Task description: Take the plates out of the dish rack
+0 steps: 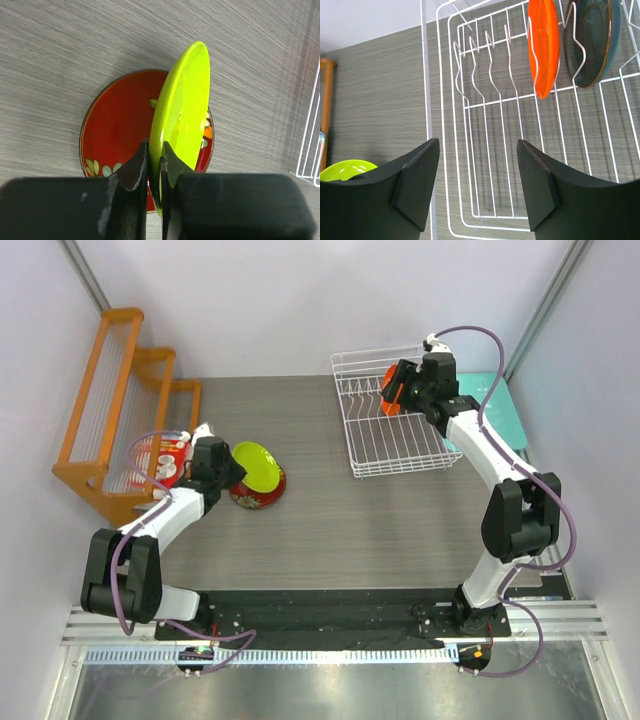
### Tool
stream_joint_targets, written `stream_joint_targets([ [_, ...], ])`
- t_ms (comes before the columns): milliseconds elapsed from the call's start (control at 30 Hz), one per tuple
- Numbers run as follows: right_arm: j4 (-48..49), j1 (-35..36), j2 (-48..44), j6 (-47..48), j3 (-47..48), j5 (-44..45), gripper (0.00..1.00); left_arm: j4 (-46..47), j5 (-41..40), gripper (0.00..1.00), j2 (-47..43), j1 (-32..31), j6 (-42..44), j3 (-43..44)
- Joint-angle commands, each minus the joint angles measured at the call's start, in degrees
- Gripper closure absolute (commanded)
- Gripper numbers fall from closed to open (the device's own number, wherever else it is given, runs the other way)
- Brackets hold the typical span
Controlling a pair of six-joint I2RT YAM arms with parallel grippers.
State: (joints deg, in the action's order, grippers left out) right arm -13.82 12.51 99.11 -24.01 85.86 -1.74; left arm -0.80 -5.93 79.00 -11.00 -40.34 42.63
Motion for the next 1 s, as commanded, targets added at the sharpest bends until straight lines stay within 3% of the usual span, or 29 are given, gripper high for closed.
stream_joint_targets([
  [0,0.0,-0.3,0.6,1.9,3.6,1.5,0.31,1.0,-2.9,0.99,-0.2,0.5,-1.1,-0.4],
  [67,-1.2,-0.3,2.1,2.6,5.4,1.5,0.31,1.0,-3.0,0.98,1.0,0.5,-1.2,-0.4],
  [100,-1.5,-0.3,2.6,2.9,5.8,1.5,0.31,1.0,-2.6,0.87,1.1,0.5,-1.3,-0.7],
  [233,-3.4,-0.2,4.6,4.6,8.3,6.8,0.31,1.0,-2.1,0.71,1.5,0.5,-1.7,-1.2],
  [300,-4.0,-0.2,5.7,5.6,9.7,7.9,0.31,1.1,-2.1,0.58,1.4,0.5,-1.7,-1.4],
  [533,-5.0,-0.2,8.3,6.7,11.5,10.2,0.31,-0.8,-3.5,0.37,1.4,0.5,-0.7,-2.0],
  [700,-5.4,-0.2,10.1,8.2,13.9,13.1,0.31,-1.8,-4.8,0.13,1.7,0.5,0.3,-1.7],
  [800,-6.0,-0.2,11.8,9.9,16.2,14.7,0.31,-3.4,-5.9,0.03,2.0,0.5,1.5,-0.5],
  [967,-8.1,-0.2,17.1,11.8,22.7,17.0,0.32,-5.4,-5.8,0.01,2.7,0.5,2.5,1.3],
])
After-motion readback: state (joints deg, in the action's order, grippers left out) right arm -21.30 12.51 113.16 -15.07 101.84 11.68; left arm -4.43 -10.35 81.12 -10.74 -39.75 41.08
